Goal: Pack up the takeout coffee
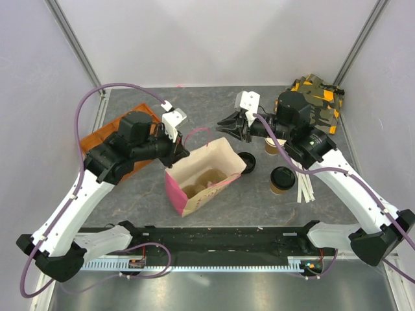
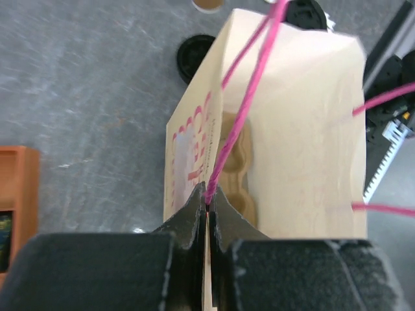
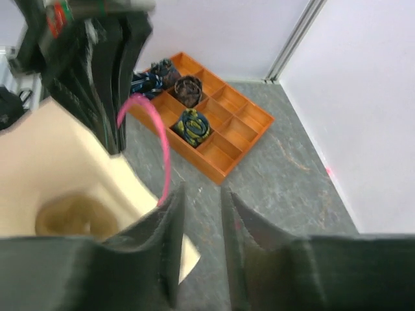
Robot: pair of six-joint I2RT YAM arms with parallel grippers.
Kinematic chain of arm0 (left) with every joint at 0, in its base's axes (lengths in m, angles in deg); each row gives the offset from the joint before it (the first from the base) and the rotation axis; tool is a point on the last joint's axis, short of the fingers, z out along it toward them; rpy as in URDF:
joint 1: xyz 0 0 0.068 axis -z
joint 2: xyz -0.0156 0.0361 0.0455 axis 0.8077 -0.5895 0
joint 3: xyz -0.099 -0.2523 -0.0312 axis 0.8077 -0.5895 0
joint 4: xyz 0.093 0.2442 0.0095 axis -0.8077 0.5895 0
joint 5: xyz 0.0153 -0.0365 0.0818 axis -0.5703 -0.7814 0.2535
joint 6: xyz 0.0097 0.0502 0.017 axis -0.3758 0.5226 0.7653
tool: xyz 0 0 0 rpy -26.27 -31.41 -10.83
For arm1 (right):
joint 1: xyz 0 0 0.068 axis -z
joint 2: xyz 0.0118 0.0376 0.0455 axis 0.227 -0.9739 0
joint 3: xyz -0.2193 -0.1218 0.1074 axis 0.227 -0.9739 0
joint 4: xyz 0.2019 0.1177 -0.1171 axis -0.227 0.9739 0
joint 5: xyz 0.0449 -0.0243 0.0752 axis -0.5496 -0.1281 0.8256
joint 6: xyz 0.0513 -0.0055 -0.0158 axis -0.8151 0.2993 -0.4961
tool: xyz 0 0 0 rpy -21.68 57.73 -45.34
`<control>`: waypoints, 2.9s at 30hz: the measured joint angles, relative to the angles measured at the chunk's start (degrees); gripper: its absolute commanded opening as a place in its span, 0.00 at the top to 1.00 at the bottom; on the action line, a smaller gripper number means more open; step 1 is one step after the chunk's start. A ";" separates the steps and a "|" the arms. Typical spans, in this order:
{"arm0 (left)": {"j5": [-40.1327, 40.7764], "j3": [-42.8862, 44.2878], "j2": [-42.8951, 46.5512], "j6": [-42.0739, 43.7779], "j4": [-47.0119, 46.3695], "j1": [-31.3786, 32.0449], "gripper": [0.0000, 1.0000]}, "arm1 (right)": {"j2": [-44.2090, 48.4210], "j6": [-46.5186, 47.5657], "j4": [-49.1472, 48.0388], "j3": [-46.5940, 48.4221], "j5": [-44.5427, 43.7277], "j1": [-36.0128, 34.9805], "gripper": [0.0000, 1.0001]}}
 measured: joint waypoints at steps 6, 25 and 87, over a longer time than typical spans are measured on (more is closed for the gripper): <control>2.56 4.02 -0.59 1.38 1.03 -0.04 0.98 | -1.73 -2.73 1.99 0.07 2.23 0.39 0.96; 1.22 -10.03 -1.90 -11.32 -7.67 3.58 0.98 | 4.55 -8.98 7.96 -16.83 4.44 -2.84 1.00; -21.73 -18.69 4.81 -23.91 -21.73 -4.61 0.98 | 8.35 -6.73 -5.86 -21.38 -5.31 -8.59 0.52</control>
